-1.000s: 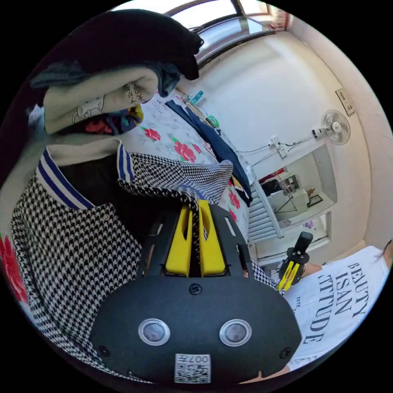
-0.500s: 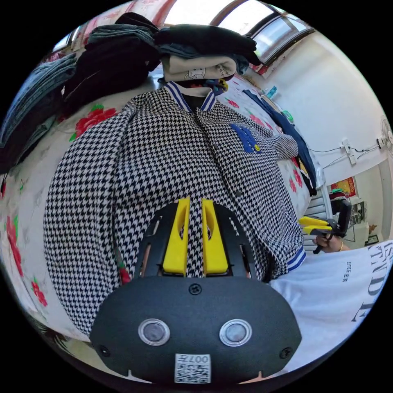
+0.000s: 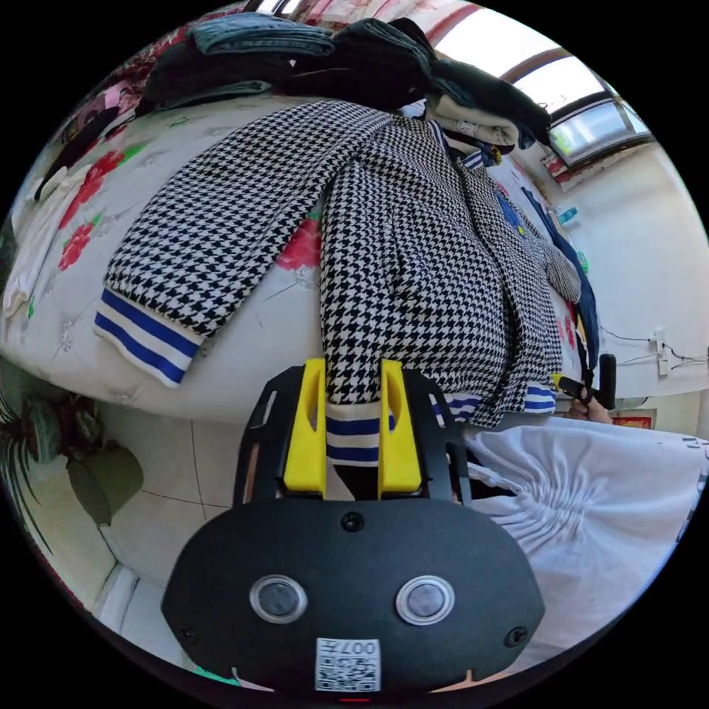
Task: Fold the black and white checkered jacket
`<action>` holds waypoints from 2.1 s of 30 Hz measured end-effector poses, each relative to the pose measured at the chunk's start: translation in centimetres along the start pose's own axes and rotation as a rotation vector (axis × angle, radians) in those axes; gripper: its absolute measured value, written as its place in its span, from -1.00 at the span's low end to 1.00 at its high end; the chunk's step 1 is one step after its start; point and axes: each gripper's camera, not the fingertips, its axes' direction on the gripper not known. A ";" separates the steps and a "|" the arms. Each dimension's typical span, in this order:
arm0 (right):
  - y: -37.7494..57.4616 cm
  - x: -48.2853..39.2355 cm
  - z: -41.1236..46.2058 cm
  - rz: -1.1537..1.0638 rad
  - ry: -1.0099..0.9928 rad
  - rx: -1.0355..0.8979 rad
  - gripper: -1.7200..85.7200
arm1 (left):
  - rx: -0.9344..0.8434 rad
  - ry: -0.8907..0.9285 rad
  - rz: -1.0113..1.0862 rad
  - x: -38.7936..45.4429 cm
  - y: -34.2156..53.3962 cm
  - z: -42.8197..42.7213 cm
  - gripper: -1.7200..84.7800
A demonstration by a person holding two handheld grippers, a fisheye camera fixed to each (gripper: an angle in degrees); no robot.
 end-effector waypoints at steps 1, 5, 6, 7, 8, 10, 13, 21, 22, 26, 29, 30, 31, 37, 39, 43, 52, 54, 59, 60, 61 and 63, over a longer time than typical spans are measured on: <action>0.0 -0.1 -0.1 -0.002 -0.008 -0.015 -0.86 | -0.067 0.045 0.014 0.5 -0.4 0.1 -0.86; 1.9 -3.0 -0.6 -0.097 0.092 -0.079 -0.92 | -0.150 0.019 0.124 3.3 0.6 -1.2 -0.89; 2.6 -3.5 -0.3 -0.109 0.104 -0.093 -0.92 | -0.156 0.009 0.121 3.8 1.3 -1.7 -0.89; 2.9 -3.7 0.0 -0.110 0.102 -0.101 -0.92 | -0.151 0.005 0.109 4.0 2.2 -2.1 -0.89; 3.5 -3.8 0.6 -0.108 0.107 -0.110 -0.92 | -0.142 0.000 0.109 4.1 2.5 -2.3 -0.88; 4.2 -4.0 1.4 -0.112 0.155 -0.085 -0.91 | -0.092 -0.034 0.094 4.1 3.5 -3.3 -0.84; 5.1 -4.7 0.6 -0.064 0.198 -0.001 -0.88 | 0.030 -0.089 0.044 2.7 3.7 -7.1 -0.78; 2.6 -11.9 0.5 -0.159 0.462 0.199 -0.84 | 0.119 -0.510 0.141 -4.4 -0.7 -14.3 -0.63; 1.8 -12.3 1.3 -0.166 0.465 0.190 -0.84 | 0.036 -0.552 0.176 -5.7 -2.0 -13.3 -0.64; -2.7 -13.9 9.8 -0.192 0.572 -0.026 -0.84 | -0.034 -0.603 0.280 -8.8 -4.2 -13.1 -0.77; -3.5 -15.3 14.1 -0.211 0.691 -0.090 -0.84 | -0.141 -0.483 0.324 -11.4 -6.7 -15.2 -0.92; -3.6 -15.7 15.2 -0.229 0.732 -0.122 -0.84 | -0.141 -0.334 0.255 -13.8 -7.9 -17.1 -0.94; -3.6 -16.0 15.4 -0.237 0.748 -0.120 -0.84 | -0.067 -0.118 0.158 -17.1 -8.7 -20.1 -0.96; -3.8 -15.7 14.1 -0.143 0.672 -0.139 -0.86 | 0.799 0.711 -0.191 -33.7 -5.9 -37.6 -0.98; -3.2 -15.9 11.9 -0.090 0.600 -0.018 -0.88 | 0.874 0.681 -0.251 -36.1 -5.6 -40.3 -0.98; -2.3 -16.2 9.0 -0.064 0.518 0.139 -0.89 | 0.858 0.743 -0.362 -39.0 -7.2 -39.9 -0.98; -1.9 -14.7 3.7 -0.022 0.347 0.315 -0.83 | 0.660 0.878 0.026 -20.6 -15.6 -37.0 -0.96; -2.1 -13.9 1.9 -0.013 0.312 0.362 -0.81 | 0.596 0.932 0.149 -13.4 -18.0 -35.5 -0.93; -3.0 -12.3 -1.6 0.013 0.220 0.464 -0.80 | 0.304 0.898 0.386 3.0 -22.2 -27.0 -0.66; -3.2 -11.8 -2.3 0.024 0.206 0.477 -0.79 | 0.244 0.902 0.397 4.9 -22.2 -24.9 -0.62; -3.2 -11.5 -2.7 0.028 0.202 0.484 -0.79 | 0.242 0.850 0.403 5.8 -21.6 -23.6 -0.61; -3.4 -10.0 -4.2 0.045 0.177 0.516 -0.78 | 0.255 0.703 0.397 5.7 -20.4 -22.1 -0.62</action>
